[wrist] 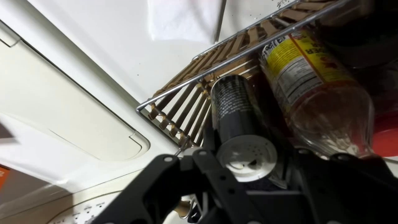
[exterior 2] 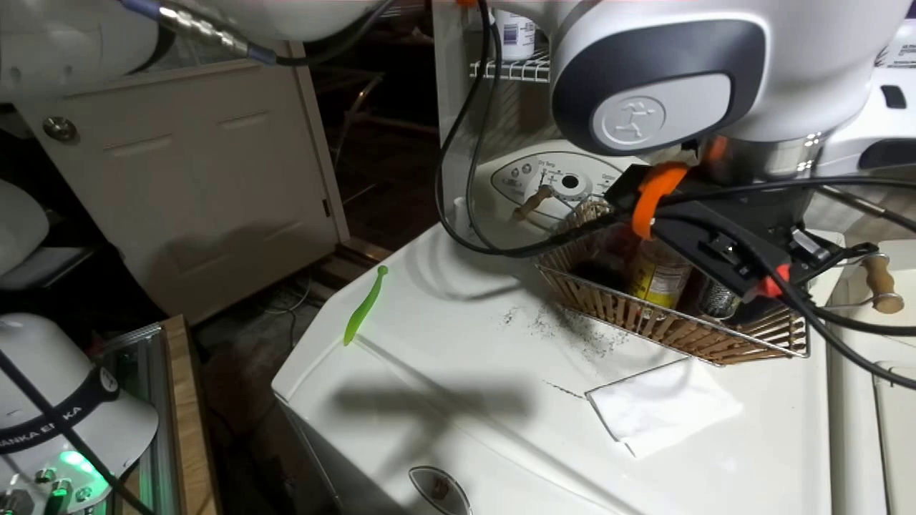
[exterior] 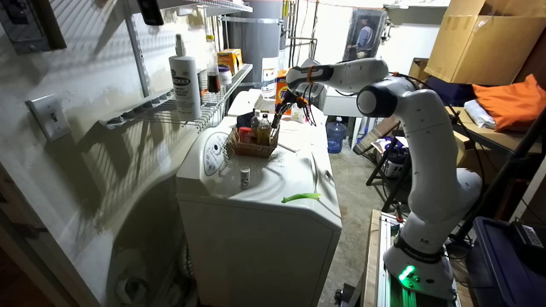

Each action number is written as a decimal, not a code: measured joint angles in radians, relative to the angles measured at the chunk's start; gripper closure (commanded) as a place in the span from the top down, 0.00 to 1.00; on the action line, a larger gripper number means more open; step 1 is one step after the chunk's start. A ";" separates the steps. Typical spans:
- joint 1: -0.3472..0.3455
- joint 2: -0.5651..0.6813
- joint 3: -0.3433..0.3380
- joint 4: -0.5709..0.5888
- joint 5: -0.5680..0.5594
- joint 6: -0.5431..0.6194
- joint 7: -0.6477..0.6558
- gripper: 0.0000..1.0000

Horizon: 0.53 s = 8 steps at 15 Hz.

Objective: Put the black and white containers in the basket.

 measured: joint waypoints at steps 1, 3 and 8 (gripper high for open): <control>-0.009 0.019 0.016 0.019 0.000 0.000 -0.033 0.20; -0.022 0.056 0.036 0.054 0.000 0.000 -0.093 0.20; -0.040 0.130 0.057 0.126 0.000 -0.021 -0.196 0.20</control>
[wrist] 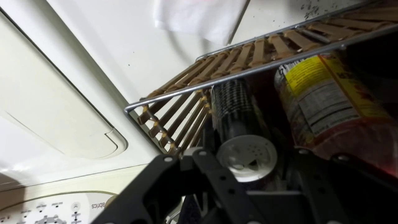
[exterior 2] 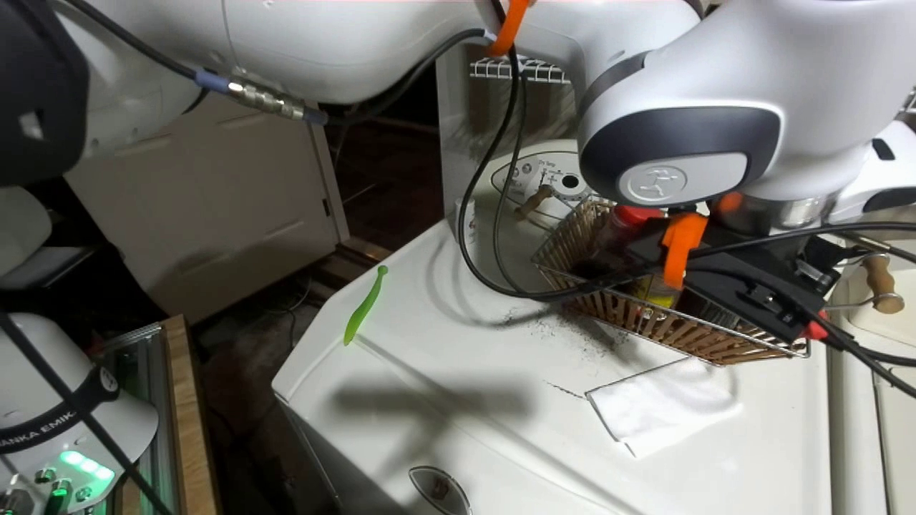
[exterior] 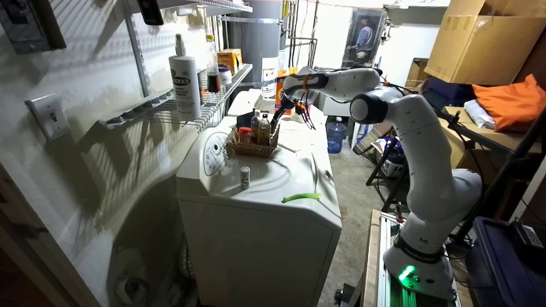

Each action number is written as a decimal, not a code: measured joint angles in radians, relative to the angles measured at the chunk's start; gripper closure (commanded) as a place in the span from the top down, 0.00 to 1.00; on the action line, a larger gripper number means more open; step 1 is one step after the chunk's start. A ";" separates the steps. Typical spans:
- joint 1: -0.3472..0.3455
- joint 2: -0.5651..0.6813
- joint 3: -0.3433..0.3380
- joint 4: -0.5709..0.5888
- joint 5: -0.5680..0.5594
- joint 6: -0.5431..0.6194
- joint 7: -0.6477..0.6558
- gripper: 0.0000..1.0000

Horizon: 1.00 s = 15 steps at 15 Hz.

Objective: Put the black and white containers in the basket.

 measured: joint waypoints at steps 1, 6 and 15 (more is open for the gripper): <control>-0.003 0.012 0.004 0.014 0.000 -0.013 -0.016 0.20; -0.017 0.072 0.020 0.107 -0.005 -0.095 -0.070 0.20; -0.024 0.187 0.046 0.263 -0.001 -0.119 -0.130 0.20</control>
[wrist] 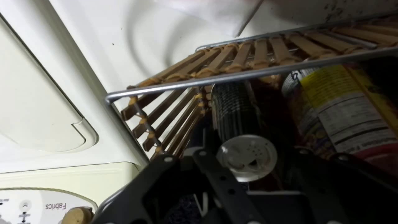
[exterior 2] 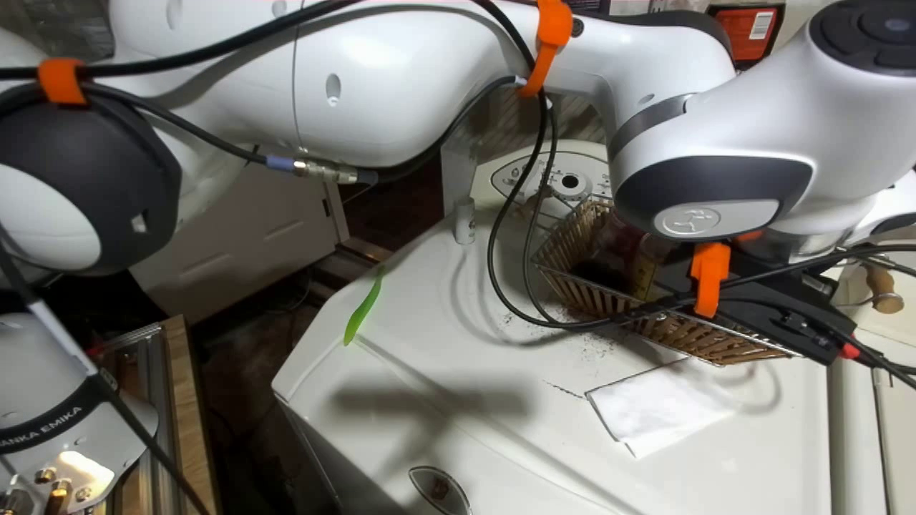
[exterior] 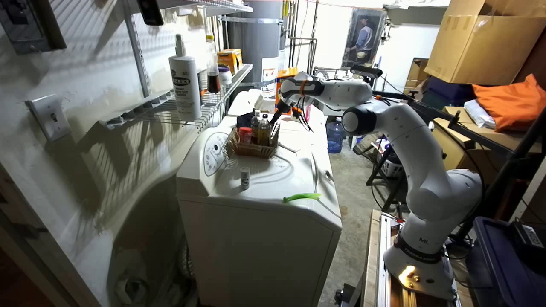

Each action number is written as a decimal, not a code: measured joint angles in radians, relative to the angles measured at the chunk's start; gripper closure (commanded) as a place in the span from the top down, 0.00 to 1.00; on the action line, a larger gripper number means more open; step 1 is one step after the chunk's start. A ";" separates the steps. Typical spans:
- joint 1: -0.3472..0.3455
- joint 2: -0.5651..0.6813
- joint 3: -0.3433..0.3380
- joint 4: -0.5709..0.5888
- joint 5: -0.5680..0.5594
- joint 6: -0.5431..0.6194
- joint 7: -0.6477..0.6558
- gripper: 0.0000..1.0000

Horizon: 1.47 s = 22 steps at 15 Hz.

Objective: Put the black and white containers in the basket.

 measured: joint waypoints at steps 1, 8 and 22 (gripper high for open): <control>-0.003 0.012 0.009 0.013 0.001 0.000 -0.006 0.20; -0.020 0.084 0.059 0.094 0.002 0.003 -0.061 0.82; 0.004 0.084 -0.016 0.148 -0.033 0.011 0.140 1.00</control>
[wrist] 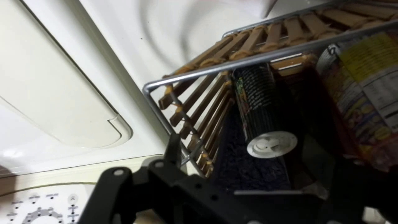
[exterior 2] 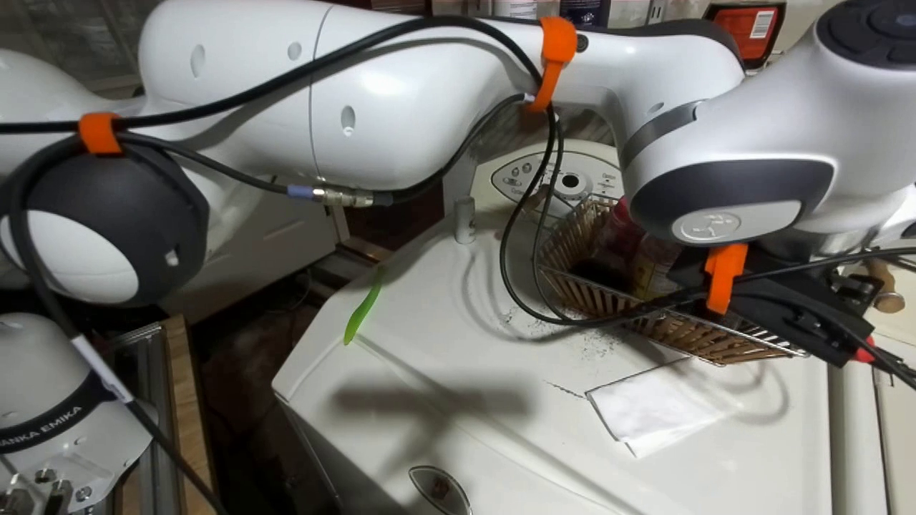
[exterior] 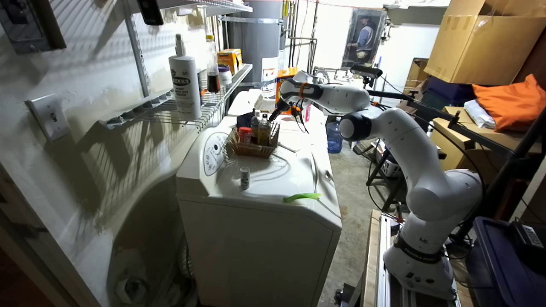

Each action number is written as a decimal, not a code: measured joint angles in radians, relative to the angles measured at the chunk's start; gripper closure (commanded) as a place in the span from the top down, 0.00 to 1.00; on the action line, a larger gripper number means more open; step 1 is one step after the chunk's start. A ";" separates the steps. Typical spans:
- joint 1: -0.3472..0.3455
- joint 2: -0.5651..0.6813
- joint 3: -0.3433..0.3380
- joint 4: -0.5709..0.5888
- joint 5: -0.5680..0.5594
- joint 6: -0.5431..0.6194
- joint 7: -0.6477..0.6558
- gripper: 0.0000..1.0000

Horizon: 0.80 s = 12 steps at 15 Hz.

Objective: Put the black and white containers in the basket.

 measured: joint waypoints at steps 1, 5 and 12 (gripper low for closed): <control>0.009 -0.010 -0.019 0.000 -0.009 0.000 0.039 1.00; 0.059 -0.068 -0.121 -0.002 -0.067 -0.007 0.236 1.00; 0.173 -0.279 -0.273 -0.119 -0.188 -0.328 0.428 1.00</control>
